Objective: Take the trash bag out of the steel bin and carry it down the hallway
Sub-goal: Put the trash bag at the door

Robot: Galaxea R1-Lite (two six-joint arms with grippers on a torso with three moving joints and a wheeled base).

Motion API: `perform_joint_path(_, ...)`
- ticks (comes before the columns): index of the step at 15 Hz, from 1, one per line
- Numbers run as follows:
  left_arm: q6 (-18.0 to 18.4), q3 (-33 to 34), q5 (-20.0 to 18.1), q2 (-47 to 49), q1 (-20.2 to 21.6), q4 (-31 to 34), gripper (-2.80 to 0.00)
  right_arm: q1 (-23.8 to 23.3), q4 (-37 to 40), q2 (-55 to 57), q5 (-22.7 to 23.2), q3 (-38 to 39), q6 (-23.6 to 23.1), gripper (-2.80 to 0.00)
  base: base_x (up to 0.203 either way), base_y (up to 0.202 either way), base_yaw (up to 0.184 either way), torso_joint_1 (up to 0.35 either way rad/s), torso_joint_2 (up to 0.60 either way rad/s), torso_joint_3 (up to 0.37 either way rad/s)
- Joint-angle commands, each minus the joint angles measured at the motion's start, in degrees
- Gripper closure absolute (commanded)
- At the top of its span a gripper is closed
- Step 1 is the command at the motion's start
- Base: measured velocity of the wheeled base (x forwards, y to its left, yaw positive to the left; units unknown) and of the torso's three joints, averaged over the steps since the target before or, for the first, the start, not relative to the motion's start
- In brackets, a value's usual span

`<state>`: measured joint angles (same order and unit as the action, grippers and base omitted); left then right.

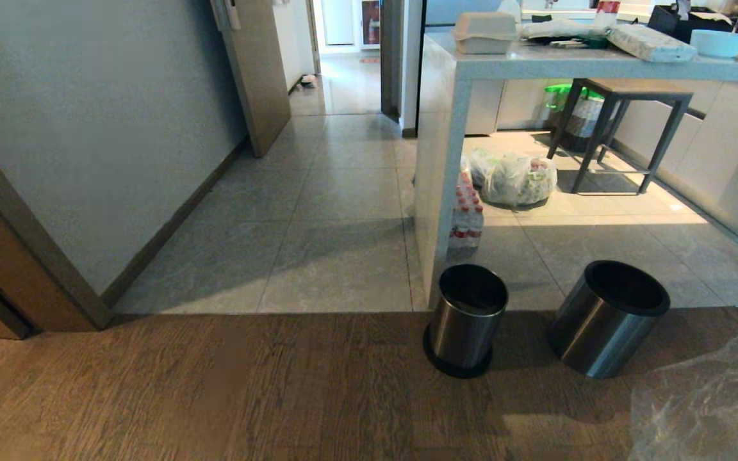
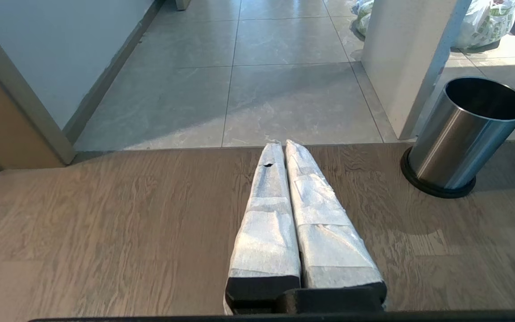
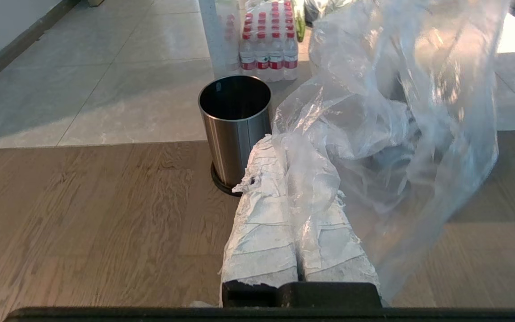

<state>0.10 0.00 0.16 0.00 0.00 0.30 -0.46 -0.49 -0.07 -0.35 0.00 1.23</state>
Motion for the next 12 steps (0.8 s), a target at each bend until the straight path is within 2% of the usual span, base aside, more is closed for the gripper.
perform_joint_path(1,-0.1,0.0,0.0,0.0,0.0,0.0,0.00,0.0,0.0,0.1,0.0,0.1,0.0,0.00,0.000,0.000,0.000,0.000,0.00,0.000)
perform_joint_path(12,0.0,0.0,0.0,0.0,0.0,0.0,0.00,-0.1,0.0,0.1,0.0,0.1,0.0,0.00,0.180,0.000,0.001,0.004,0.00,0.004)
